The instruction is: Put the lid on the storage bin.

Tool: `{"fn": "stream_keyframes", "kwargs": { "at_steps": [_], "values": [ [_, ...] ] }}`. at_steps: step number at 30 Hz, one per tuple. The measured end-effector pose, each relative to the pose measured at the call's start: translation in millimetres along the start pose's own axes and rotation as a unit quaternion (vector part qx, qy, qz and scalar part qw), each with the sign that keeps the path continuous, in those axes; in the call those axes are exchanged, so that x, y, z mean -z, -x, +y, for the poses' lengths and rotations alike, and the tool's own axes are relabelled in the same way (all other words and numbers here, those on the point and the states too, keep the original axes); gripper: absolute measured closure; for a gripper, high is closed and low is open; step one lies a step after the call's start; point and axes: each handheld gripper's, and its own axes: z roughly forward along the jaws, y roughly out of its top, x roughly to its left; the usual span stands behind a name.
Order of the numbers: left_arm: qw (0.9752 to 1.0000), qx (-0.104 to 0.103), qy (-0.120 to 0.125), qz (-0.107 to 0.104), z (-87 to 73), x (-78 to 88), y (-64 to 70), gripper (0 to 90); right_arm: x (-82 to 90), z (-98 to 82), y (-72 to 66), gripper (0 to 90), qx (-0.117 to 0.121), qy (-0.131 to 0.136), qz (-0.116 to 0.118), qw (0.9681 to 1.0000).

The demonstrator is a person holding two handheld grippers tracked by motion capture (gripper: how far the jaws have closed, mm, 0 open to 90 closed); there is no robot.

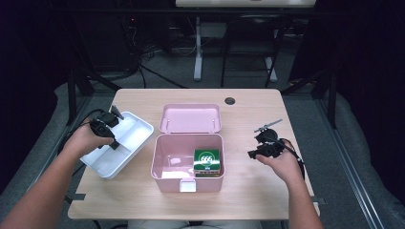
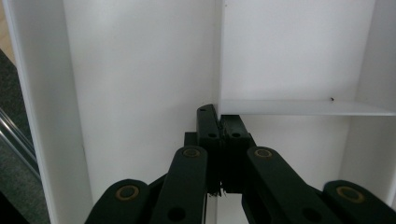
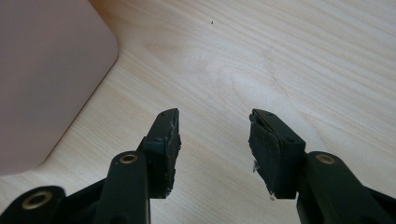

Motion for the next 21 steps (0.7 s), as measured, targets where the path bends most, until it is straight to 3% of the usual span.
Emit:
{"fn": "stream_keyframes", "kwargs": {
  "at_steps": [6,10,16,21],
  "values": [
    [0.9996,-0.024,0.008,0.013,1.3,23.3,6.1,88.9,0.6,-0.5,1.4,52.3,-0.001,-0.003,-0.002,1.0],
    [0.9986,-0.051,0.006,0.014,2.5,35.1,13.6,88.9,-0.5,-0.5,1.0,52.3,0.0,-0.003,-0.002,1.0],
    [0.9953,-0.096,0.01,0.011,6.5,47.9,28.2,88.9,-0.8,-0.5,0.9,52.2,0.0,-0.003,0.0,1.0],
    [0.9911,-0.132,0.011,0.008,12.5,52.9,41.5,88.9,-1.9,-0.6,1.5,52.3,0.0,-0.005,-0.002,1.0]
  ]
}}
